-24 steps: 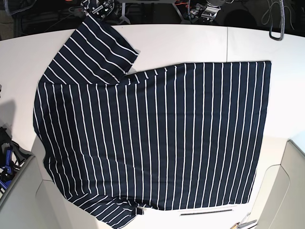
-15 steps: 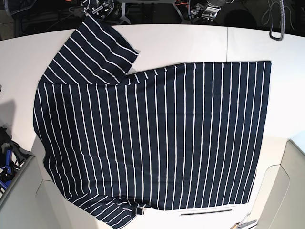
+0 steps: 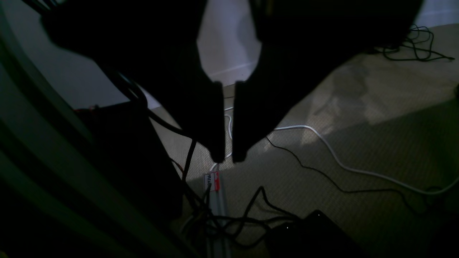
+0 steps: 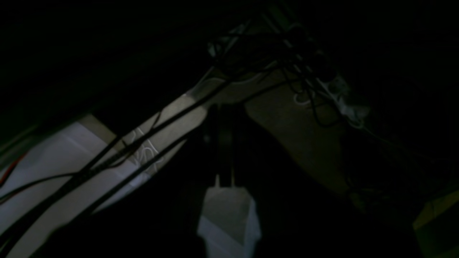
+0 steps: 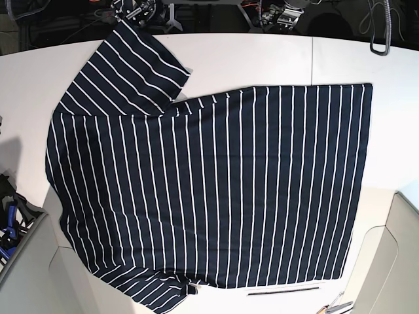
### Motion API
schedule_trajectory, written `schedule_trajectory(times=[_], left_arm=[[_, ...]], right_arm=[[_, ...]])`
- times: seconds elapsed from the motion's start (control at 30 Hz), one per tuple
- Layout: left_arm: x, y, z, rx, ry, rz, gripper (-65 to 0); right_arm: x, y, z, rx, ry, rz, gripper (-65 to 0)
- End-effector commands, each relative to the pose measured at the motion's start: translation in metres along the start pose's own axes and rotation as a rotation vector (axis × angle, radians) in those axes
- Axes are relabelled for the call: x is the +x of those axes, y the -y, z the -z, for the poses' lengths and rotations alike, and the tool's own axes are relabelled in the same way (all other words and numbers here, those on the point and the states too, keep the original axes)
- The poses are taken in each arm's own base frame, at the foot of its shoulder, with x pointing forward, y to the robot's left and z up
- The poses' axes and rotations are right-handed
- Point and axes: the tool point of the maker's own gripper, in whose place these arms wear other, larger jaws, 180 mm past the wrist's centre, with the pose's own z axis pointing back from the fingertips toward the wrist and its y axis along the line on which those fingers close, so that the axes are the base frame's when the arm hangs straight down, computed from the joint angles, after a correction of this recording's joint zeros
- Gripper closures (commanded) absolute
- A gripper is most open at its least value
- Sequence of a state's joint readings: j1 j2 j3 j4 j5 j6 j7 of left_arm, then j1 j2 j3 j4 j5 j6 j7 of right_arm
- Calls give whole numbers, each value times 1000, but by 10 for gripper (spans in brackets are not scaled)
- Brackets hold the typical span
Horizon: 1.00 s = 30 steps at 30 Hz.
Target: Fold the T-shirt properly
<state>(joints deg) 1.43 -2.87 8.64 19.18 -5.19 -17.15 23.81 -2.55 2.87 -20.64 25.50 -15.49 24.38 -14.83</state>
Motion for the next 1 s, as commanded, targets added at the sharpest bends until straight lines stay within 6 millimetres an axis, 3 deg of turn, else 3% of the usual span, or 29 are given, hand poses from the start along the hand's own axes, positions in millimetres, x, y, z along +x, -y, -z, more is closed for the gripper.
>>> schedule_trajectory(times=[0.0,0.33,0.47,0.67,0.97], left_arm=[[1,2,0,-12,-1,5,-43],[-20,-3,0,-43,-32,4,-43],[-39,-17,-3,-41,-39,-66,-43],[-57,-39,-14,-13,7,-70,-44],[-95,-33,-31,-10,7,-9,-44]], right_arm=[[4,1,-1,2,11,-6,0],[-5,-2,-1,12,-24,12,0],[-35,-13,-3,55,-166,99,0],[-53,-25,-10,99,-195,189,0],[-89,-35,-28,98,-173,200,0]])
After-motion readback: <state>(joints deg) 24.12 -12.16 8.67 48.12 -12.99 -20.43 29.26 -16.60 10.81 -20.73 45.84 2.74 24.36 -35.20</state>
